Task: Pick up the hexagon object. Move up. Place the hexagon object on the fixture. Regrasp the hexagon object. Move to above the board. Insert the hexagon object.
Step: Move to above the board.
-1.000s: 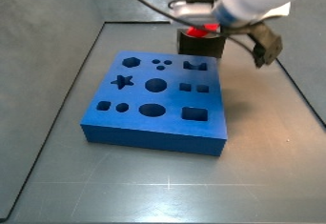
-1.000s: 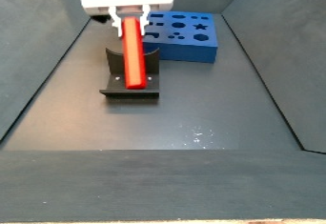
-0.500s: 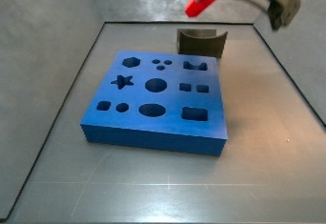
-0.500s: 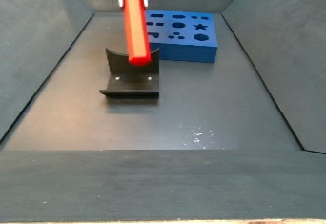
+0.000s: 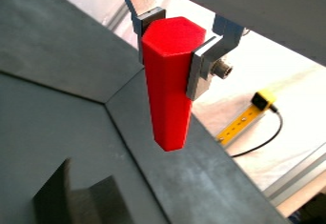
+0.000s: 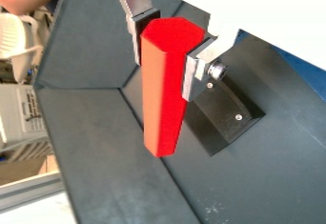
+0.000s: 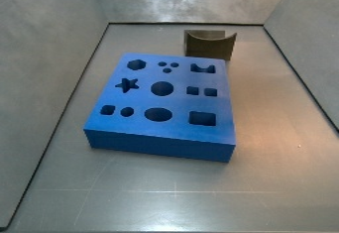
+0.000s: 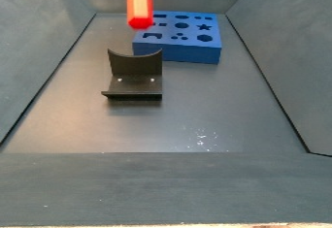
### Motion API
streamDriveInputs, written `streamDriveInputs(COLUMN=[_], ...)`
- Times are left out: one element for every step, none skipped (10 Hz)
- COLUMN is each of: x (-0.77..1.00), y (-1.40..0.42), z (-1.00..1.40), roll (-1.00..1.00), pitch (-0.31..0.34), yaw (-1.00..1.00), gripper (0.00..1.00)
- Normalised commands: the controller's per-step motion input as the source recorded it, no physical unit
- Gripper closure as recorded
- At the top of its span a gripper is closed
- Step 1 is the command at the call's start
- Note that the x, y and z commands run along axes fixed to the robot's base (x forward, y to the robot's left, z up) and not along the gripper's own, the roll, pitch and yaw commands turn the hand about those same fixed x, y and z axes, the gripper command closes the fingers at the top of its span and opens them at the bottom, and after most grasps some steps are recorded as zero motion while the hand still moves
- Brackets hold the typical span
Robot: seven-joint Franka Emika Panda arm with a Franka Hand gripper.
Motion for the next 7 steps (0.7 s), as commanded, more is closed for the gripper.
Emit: streamDriveInputs(x=[-0.12,-0.12,-0.08,-0.06,-0.03,-0.02,0.00], y=[-0.02,-0.01,-0.01,-0.01,-0.01,-0.02,-0.01], z=[1.00,0.98,0.71,0.52,0.26,0.13,0.03], roll=[0.00,0.00,-0.01,-0.01,-0.02,-0.02,-0.01], pitch=[0.014,0.047,0.110,0.155,0.199,0.212,0.217], yaw=[-0.20,-0.19,-0.14,-0.11,-0.05,-0.02,0.04], gripper=[1.00,1.00,1.00,1.00,1.00,1.00,1.00])
